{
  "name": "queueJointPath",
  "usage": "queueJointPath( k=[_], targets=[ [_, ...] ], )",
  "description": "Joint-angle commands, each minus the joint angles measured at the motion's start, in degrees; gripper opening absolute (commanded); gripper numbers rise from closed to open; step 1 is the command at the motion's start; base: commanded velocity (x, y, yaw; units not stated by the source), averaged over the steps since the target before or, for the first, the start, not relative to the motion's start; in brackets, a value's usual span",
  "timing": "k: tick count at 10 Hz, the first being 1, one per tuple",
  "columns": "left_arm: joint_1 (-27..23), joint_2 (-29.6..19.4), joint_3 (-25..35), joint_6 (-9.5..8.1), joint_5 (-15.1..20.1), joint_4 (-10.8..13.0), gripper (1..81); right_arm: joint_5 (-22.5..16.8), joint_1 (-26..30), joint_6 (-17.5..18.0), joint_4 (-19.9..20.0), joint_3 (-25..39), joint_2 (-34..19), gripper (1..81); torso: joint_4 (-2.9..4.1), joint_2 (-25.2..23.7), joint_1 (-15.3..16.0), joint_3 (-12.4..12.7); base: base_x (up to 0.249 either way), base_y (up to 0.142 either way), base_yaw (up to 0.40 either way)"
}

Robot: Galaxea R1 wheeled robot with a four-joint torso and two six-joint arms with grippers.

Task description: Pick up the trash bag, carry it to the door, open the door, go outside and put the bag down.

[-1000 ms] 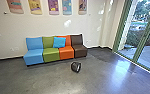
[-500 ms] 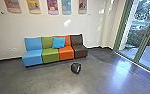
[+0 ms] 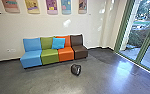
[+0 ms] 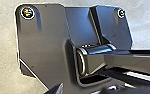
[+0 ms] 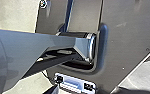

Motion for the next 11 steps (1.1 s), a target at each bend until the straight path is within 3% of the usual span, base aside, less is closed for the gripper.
queueJointPath(
  k=[1, 8, 11],
  targets=[
    [-1.9, -0.4, 0.4, 0.22, 3.3, 0.0, 81.1, -3.9, 1.9, -0.3, -0.4, 0.6, -0.1, 81.1, 0.00, 0.0, 0.0, 0.0, 0.145, 0.000, 0.000],
    [-1.9, -0.3, 0.4, 0.22, 3.3, 0.0, 81.1, -3.9, 1.9, -0.3, -0.4, 0.5, -0.1, 81.1, 0.00, 0.0, 0.0, 0.0, 0.145, 0.000, 0.000],
    [-1.9, -0.3, 0.4, 0.22, 3.3, -0.1, 81.1, -4.0, 1.9, -0.3, -0.4, 0.3, 0.0, 81.1, 0.00, 0.0, 0.0, 0.0, 0.144, -0.071, 0.000]
  ],
)
